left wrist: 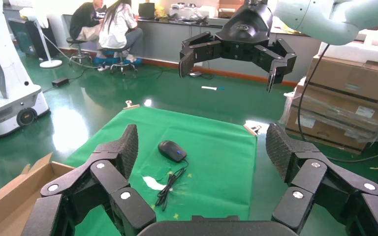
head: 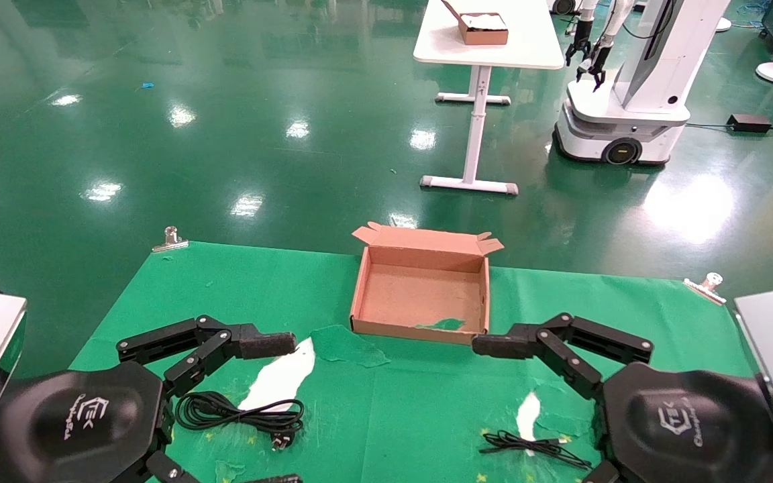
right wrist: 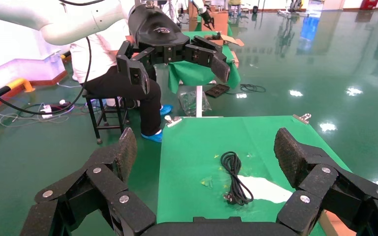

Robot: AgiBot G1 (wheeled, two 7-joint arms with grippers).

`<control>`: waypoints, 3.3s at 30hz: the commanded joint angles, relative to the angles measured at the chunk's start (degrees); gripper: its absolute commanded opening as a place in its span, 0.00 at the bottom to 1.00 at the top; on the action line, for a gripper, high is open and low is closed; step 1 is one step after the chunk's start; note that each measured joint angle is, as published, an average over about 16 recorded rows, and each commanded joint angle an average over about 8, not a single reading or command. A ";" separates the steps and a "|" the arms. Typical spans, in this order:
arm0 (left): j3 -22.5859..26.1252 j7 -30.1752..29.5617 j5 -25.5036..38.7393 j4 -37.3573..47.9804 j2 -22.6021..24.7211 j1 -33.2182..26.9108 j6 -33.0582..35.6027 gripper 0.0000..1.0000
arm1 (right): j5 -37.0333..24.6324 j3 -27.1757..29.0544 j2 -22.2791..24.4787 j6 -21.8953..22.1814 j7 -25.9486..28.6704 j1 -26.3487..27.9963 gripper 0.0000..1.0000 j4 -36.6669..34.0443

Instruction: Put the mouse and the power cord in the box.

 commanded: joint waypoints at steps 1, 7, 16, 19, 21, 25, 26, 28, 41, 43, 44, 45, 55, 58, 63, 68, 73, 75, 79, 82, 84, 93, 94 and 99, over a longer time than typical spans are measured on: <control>0.00 0.00 0.00 0.00 0.00 0.00 0.00 1.00 | 0.00 0.00 0.00 0.00 0.00 0.00 1.00 0.00; 0.00 0.00 0.00 0.00 0.00 0.00 0.00 1.00 | 0.00 0.00 0.00 0.00 0.00 0.00 1.00 0.00; 0.00 0.00 0.00 0.00 0.00 0.00 0.00 1.00 | 0.00 0.00 0.00 0.00 0.00 0.00 1.00 0.00; 0.00 0.00 0.00 0.00 0.00 0.00 0.00 1.00 | 0.00 0.00 0.00 0.00 0.00 0.00 1.00 0.00; 0.00 0.00 0.00 0.00 0.00 0.00 0.00 1.00 | 0.00 0.00 0.00 0.00 0.00 0.00 1.00 0.00; 0.00 0.00 0.00 0.00 0.00 0.00 0.00 1.00 | 0.00 0.00 0.00 0.00 0.00 0.00 1.00 0.00; 0.00 0.00 0.00 0.00 0.00 0.00 0.00 1.00 | 0.00 0.00 0.00 0.00 0.00 0.00 1.00 0.00; 0.00 0.00 0.00 0.00 0.00 0.00 0.00 1.00 | 0.00 0.00 0.00 0.00 0.00 0.00 1.00 0.00; 0.00 0.00 0.00 0.00 0.00 0.00 0.00 1.00 | 0.00 0.00 0.00 0.00 0.00 0.00 1.00 0.00; 0.00 0.00 0.00 0.00 0.00 0.00 0.00 1.00 | 0.00 0.00 0.00 0.00 0.00 0.00 1.00 0.00; 0.00 0.00 0.00 0.00 0.00 0.00 0.00 1.00 | 0.00 0.00 0.00 0.00 0.00 0.00 1.00 0.00; 0.00 0.00 0.00 0.00 0.00 0.00 0.00 1.00 | 0.00 0.00 0.00 0.00 0.00 0.00 1.00 0.00; 0.00 0.00 0.00 0.00 0.00 0.00 0.00 1.00 | 0.00 0.00 0.00 0.00 0.00 0.00 1.00 0.00; 0.00 0.00 0.00 0.00 0.00 0.00 0.00 1.00 | 0.00 0.00 0.00 0.00 0.00 0.00 1.00 0.00; -0.03 -0.01 -0.02 -0.02 -0.01 0.02 0.03 1.00 | 0.06 0.03 0.03 -0.03 0.00 -0.03 1.00 0.03; 0.21 -0.08 0.35 -0.07 -0.07 0.12 0.15 1.00 | 0.06 0.03 0.03 -0.03 0.00 -0.03 1.00 0.02; 2.49 -0.25 5.45 -1.41 -0.63 -0.72 0.94 1.00 | -2.18 -0.44 0.89 -0.19 -1.14 -0.36 1.00 -0.18; 4.44 -0.70 10.03 -2.18 -0.79 -2.15 1.49 1.00 | -4.97 -1.17 1.63 -0.20 -1.96 -0.30 1.00 -0.21; 9.39 -2.33 21.64 -2.27 0.25 -6.94 2.32 1.00 | -14.13 -3.88 2.62 0.38 -2.83 1.69 1.00 0.23; 13.06 -3.12 30.43 -0.19 2.63 -11.15 2.36 1.00 | -22.60 -6.67 2.01 1.16 -2.10 5.09 1.00 0.94; 14.70 -3.20 34.53 1.28 4.12 -13.20 2.20 1.00 | -26.94 -8.14 1.36 1.60 -1.43 7.12 1.00 1.30; 17.26 -2.99 41.57 4.97 7.17 -17.10 2.86 1.00 | -36.14 -11.07 -1.44 2.23 0.95 11.30 1.00 0.87; 17.23 -2.97 41.45 4.94 7.13 -17.02 2.84 1.00 | -35.91 -11.02 -1.38 2.21 0.86 11.23 1.00 0.88; 18.32 -3.41 44.61 5.47 7.85 -16.81 1.06 1.00 | -35.22 -10.80 -1.08 2.42 0.98 10.58 1.00 0.68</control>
